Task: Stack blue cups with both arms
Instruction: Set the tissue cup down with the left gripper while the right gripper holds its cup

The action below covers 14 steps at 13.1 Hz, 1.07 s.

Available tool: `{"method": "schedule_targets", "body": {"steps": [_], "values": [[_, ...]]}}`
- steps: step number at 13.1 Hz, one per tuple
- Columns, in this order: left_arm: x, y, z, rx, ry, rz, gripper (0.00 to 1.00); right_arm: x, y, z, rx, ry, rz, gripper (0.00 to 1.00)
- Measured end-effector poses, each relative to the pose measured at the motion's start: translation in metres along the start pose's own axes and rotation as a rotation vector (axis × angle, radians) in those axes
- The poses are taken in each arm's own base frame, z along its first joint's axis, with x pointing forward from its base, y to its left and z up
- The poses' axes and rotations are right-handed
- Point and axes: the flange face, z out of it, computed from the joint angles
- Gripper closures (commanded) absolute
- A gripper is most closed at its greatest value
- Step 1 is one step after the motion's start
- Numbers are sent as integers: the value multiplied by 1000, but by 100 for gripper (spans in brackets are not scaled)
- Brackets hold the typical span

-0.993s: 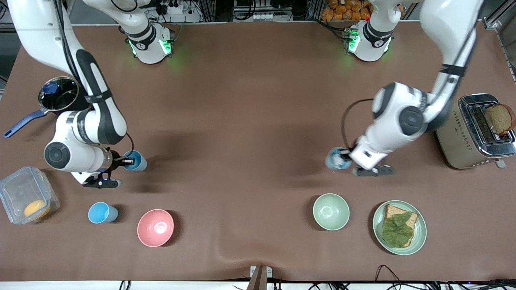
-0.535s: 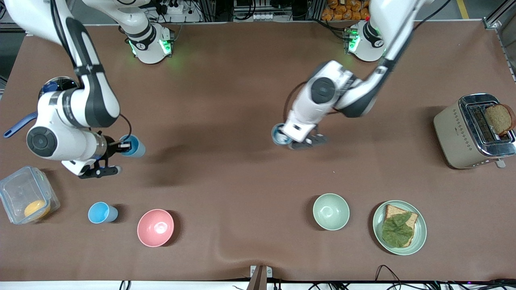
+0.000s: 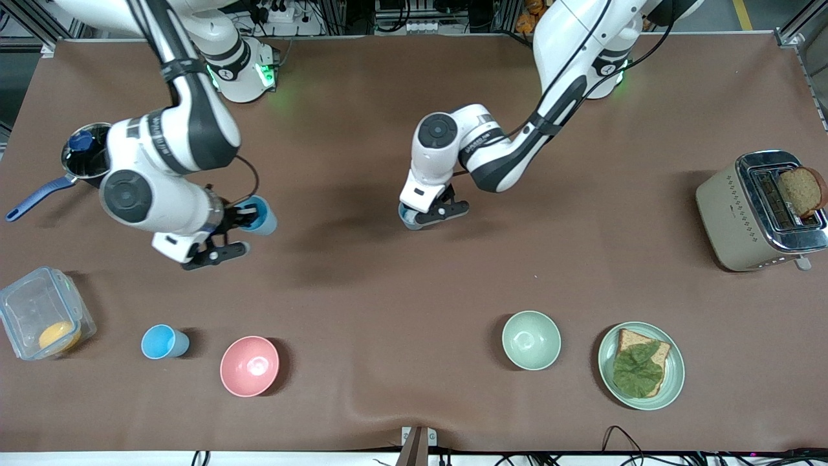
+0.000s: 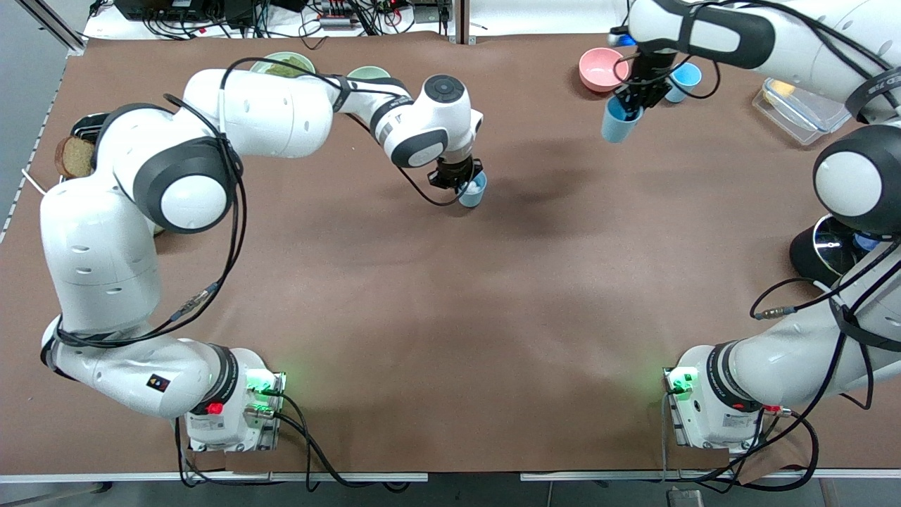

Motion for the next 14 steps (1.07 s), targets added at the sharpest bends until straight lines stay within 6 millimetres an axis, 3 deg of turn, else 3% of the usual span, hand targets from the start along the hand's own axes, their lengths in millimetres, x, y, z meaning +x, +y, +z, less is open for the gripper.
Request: {"method": "schedule_targets", "body": {"steps": [1,4,6,11,14], "values": [[-3,2,3,0,2,-4,0,-1,-19,2,-5,-3,3,100],[6,5,0,-15,10,-33,0,-7,-76,8,-27,-10,4,100],[20,9,-21,-41,34,-57,0,-11,-100,11,-37,-9,15,100],[49,-8,-133,-11,133,-114,0,-14,-139,25,-41,26,88,100],[68,-31,-191,10,182,-133,0,-22,-199,33,-17,55,225,100]]}}
